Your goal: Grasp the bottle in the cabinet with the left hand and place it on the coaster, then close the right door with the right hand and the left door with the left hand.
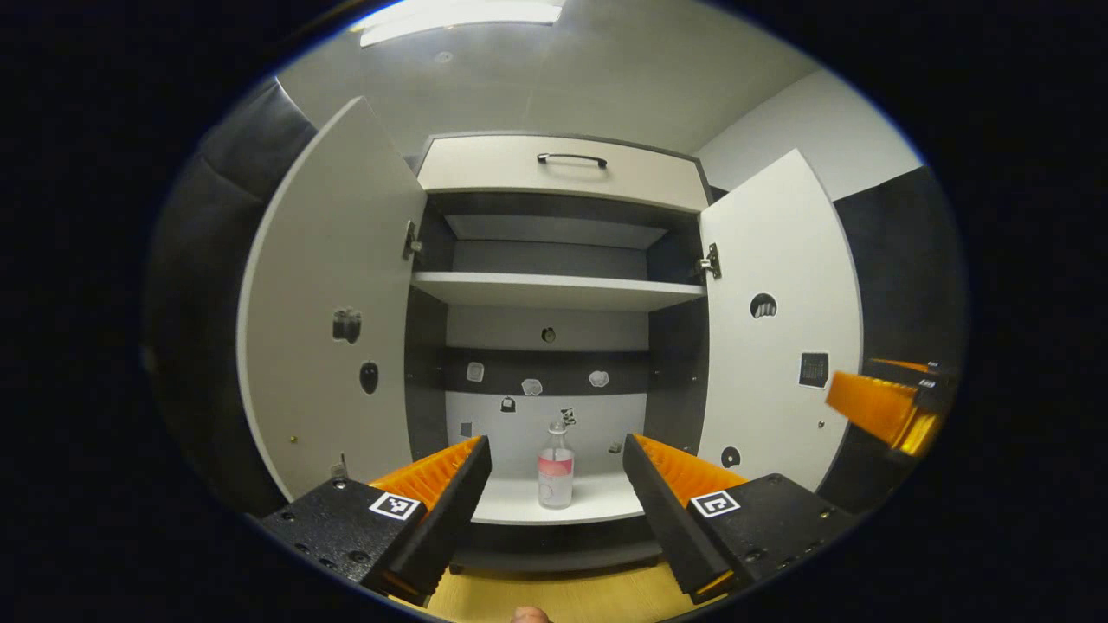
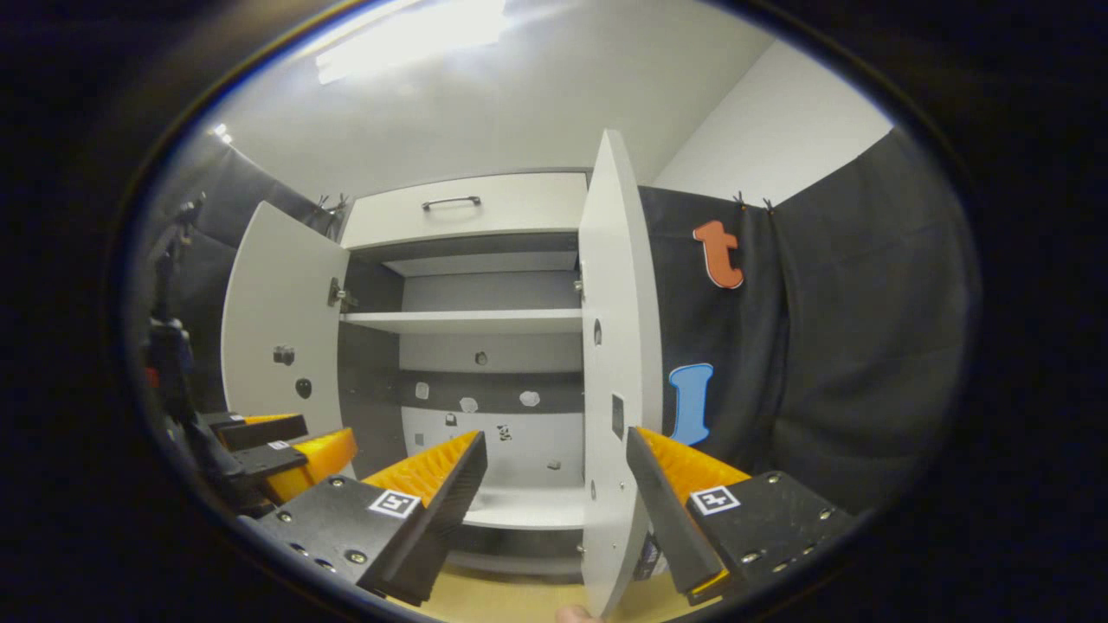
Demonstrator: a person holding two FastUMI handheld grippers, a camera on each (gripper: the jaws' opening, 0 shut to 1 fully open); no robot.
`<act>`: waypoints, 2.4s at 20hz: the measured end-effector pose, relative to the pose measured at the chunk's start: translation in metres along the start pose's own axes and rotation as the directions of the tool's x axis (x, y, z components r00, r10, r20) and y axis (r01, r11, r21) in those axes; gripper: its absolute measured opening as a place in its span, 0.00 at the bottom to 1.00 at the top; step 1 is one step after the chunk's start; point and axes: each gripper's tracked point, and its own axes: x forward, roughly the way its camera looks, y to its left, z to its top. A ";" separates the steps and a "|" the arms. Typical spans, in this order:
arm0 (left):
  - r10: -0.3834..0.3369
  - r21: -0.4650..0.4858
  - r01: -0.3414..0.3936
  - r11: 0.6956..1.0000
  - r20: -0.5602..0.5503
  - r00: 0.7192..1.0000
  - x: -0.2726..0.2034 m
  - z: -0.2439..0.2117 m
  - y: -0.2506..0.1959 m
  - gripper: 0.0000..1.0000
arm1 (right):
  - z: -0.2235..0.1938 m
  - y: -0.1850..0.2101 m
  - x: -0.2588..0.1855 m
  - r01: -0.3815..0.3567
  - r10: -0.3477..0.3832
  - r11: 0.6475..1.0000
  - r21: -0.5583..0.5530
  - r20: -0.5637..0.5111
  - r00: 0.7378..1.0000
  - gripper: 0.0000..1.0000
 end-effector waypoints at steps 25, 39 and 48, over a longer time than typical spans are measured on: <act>0.109 0.024 -0.106 0.994 -0.203 0.973 0.267 -0.177 0.021 0.98 | 0.012 -0.150 -0.035 0.354 -0.352 0.929 -0.110 0.038 0.935 0.98; -0.177 -0.074 0.168 0.983 -0.145 0.973 0.148 -0.138 -0.016 0.78 | 0.022 -0.146 -0.053 0.293 -0.291 0.956 -0.035 0.054 0.955 0.98; -0.429 -0.135 0.407 0.903 -0.250 0.868 0.004 -0.199 -0.036 0.78 | 0.033 -0.128 -0.041 0.200 -0.199 0.980 -0.018 0.073 0.977 0.97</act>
